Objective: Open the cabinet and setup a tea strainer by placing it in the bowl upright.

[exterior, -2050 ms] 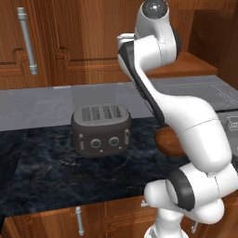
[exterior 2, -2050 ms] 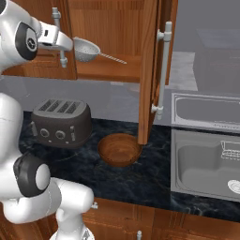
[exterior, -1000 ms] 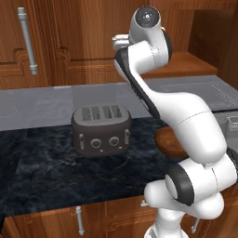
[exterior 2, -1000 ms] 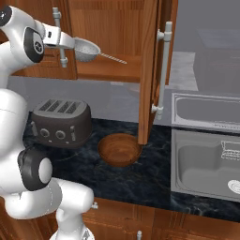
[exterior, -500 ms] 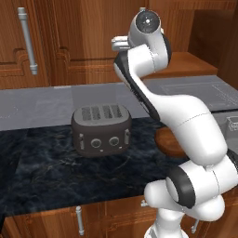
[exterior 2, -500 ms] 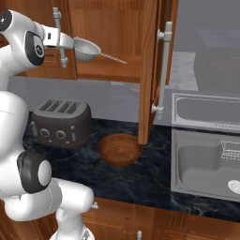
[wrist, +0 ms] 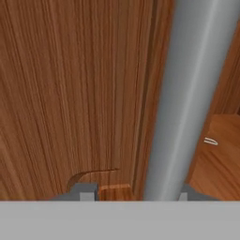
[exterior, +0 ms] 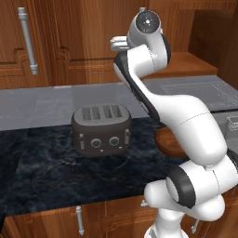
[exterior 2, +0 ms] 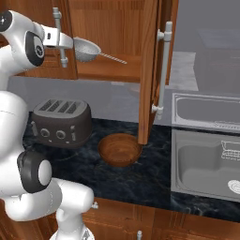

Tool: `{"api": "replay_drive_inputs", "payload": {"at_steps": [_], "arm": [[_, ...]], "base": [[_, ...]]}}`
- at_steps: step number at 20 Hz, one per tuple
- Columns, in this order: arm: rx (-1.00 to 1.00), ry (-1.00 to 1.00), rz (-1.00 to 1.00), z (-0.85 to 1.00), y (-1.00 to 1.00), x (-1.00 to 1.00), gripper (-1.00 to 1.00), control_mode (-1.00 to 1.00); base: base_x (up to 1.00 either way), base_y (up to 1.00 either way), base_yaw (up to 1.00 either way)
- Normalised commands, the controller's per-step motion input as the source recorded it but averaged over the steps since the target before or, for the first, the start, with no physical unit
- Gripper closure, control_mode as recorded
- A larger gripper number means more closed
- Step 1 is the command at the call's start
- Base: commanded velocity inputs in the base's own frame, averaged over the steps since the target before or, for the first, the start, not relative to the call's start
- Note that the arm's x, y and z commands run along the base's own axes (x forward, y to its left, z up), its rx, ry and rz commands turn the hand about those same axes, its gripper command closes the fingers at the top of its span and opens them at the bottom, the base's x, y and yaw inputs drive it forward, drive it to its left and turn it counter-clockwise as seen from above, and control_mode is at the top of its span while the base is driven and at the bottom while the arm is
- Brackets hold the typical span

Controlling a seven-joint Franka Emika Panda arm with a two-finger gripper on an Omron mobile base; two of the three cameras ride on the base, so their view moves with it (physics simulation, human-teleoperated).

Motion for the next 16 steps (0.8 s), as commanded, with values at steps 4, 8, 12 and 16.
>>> {"api": "replay_drive_inputs", "payload": {"at_steps": [4,8,12,16], "arm": [[0.00,-0.01,0.00,-0.05,-0.42,0.21,1.00,-1.00],[0.00,0.00,0.00,-0.09,-0.51,0.24,1.00,-1.00],[0.00,0.00,0.00,-0.07,-0.42,0.15,1.00,-1.00],[0.00,0.00,0.00,-0.04,-0.07,0.12,1.00,-1.00]], "base": [[0.00,0.00,0.00],[0.00,0.00,0.00],[0.00,0.00,0.00],[0.00,0.00,0.00]]}}
